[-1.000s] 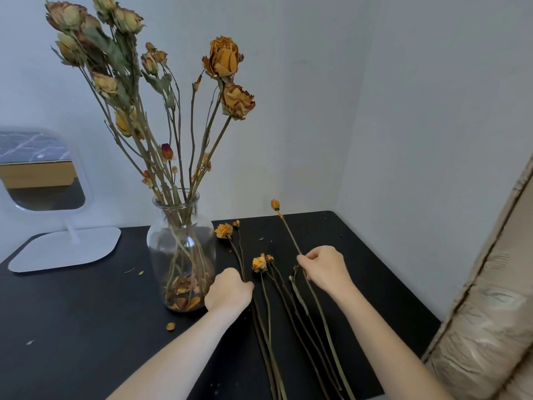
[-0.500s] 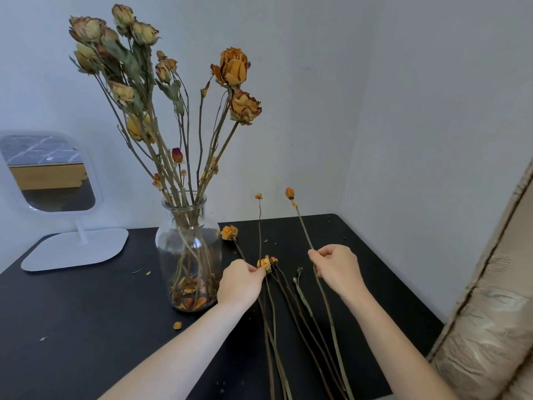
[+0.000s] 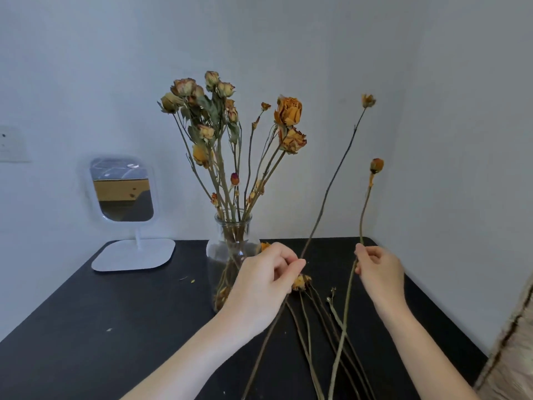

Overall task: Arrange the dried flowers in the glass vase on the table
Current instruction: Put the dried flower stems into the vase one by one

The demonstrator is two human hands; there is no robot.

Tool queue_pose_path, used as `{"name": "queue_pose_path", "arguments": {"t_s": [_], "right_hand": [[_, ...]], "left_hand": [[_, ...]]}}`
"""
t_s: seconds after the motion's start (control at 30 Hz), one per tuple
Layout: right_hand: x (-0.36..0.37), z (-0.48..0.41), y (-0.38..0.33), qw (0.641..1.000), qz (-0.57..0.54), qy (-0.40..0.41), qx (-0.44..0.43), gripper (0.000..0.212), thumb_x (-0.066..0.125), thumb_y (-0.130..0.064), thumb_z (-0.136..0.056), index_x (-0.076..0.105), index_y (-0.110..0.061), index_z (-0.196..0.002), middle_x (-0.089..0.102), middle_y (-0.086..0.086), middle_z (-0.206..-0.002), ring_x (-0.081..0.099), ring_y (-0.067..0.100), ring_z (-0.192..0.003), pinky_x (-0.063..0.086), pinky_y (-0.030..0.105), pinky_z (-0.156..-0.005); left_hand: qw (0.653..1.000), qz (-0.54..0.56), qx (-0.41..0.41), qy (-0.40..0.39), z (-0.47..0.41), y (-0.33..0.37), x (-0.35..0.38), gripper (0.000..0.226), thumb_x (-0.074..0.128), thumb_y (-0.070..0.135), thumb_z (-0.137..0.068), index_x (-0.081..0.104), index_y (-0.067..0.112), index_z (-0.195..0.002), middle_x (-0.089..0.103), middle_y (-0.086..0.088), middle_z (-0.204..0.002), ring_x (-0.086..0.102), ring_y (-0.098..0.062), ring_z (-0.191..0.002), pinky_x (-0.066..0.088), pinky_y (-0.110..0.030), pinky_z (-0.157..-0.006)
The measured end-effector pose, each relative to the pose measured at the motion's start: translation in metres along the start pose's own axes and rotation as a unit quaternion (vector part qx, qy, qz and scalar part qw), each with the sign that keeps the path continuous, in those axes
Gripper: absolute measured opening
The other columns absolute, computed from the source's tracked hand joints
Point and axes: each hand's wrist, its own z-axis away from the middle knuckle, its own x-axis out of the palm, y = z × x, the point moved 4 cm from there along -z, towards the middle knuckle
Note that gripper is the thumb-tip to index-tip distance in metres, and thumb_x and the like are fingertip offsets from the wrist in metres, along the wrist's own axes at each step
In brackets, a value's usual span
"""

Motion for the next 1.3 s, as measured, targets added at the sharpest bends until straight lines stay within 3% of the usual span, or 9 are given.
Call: {"name": "queue_pose_path", "arguments": {"t_s": [0.2,0.43,0.57,0.73,0.97,1.13,1.3], "right_hand": [[0.01,0.009,-0.016,0.999,-0.012,-0.026,-0.023,0.016,0.053,-0.026,-0.092,0.061,-0.014,-0.087,0.062,0.004,-0.067,0.061,0.016,-0.066,0.044,0.025,-0.058],[0.019,0.017,-0.028,0.998,-0.01,-0.042,-0.041,0.013,0.053,-0.025,-0.091,0.061,-0.016,-0.086,0.063,0.004,-0.069,0.061,0.014,-0.065,0.042,0.022,-0.056],[0.021,0.018,-0.03,0.998,-0.003,-0.039,-0.044,0.013,0.053,-0.025,-0.091,0.06,-0.016,-0.086,0.062,0.003,-0.068,0.06,0.014,-0.065,0.04,0.022,-0.055],[0.023,0.021,-0.031,0.998,-0.006,-0.041,-0.053,0.01,0.054,-0.025,-0.091,0.059,-0.019,-0.085,0.063,0.005,-0.069,0.061,0.016,-0.066,0.043,0.023,-0.056],[0.023,0.022,-0.034,0.998,-0.006,-0.047,-0.051,0.009,0.054,-0.024,-0.091,0.059,-0.017,-0.087,0.063,0.006,-0.072,0.061,0.017,-0.069,0.044,0.024,-0.06],[0.025,0.023,-0.035,0.998,-0.007,-0.047,-0.052,0.009,0.054,-0.023,-0.091,0.059,-0.016,-0.088,0.062,0.006,-0.071,0.061,0.017,-0.069,0.044,0.025,-0.06],[0.032,0.022,-0.033,0.997,0.001,-0.053,-0.051,0.013,0.054,-0.024,-0.091,0.061,-0.013,-0.09,0.062,0.006,-0.071,0.061,0.017,-0.068,0.044,0.025,-0.061]], "left_hand": [[0.99,0.027,0.063,0.123,0.01,0.012,-0.061,0.016,0.045,0.04,-0.083,0.053,0.027,-0.087,0.06,0.014,-0.066,0.055,-0.002,-0.058,0.042,-0.01,-0.055],[0.947,0.024,0.15,0.283,0.002,0.029,-0.115,0.011,0.039,0.033,-0.094,0.045,0.032,-0.085,0.055,0.011,-0.065,0.052,-0.006,-0.056,0.041,-0.013,-0.05],[0.926,0.009,0.174,0.336,-0.008,0.039,-0.138,0.016,0.041,0.024,-0.097,0.042,0.034,-0.084,0.052,0.01,-0.063,0.05,-0.005,-0.053,0.039,-0.014,-0.045],[0.915,-0.007,0.179,0.363,-0.02,0.044,-0.145,0.01,0.041,0.022,-0.098,0.044,0.019,-0.089,0.052,0.009,-0.064,0.05,-0.005,-0.054,0.04,-0.013,-0.047],[0.92,-0.028,0.174,0.351,-0.029,0.04,-0.14,0.008,0.043,0.024,-0.097,0.045,0.021,-0.09,0.052,0.012,-0.065,0.05,-0.005,-0.057,0.042,-0.023,-0.052],[0.925,-0.058,0.124,0.354,-0.033,0.023,-0.131,0.004,0.055,0.02,-0.091,0.055,0.021,-0.088,0.054,0.016,-0.062,0.056,0.006,-0.064,0.038,-0.002,-0.058],[0.93,-0.098,0.085,0.345,-0.038,0.004,-0.119,0.007,0.066,0.019,-0.084,0.07,0.015,-0.086,0.052,0.018,-0.058,0.054,0.01,-0.063,0.038,0.0,-0.057]]}}
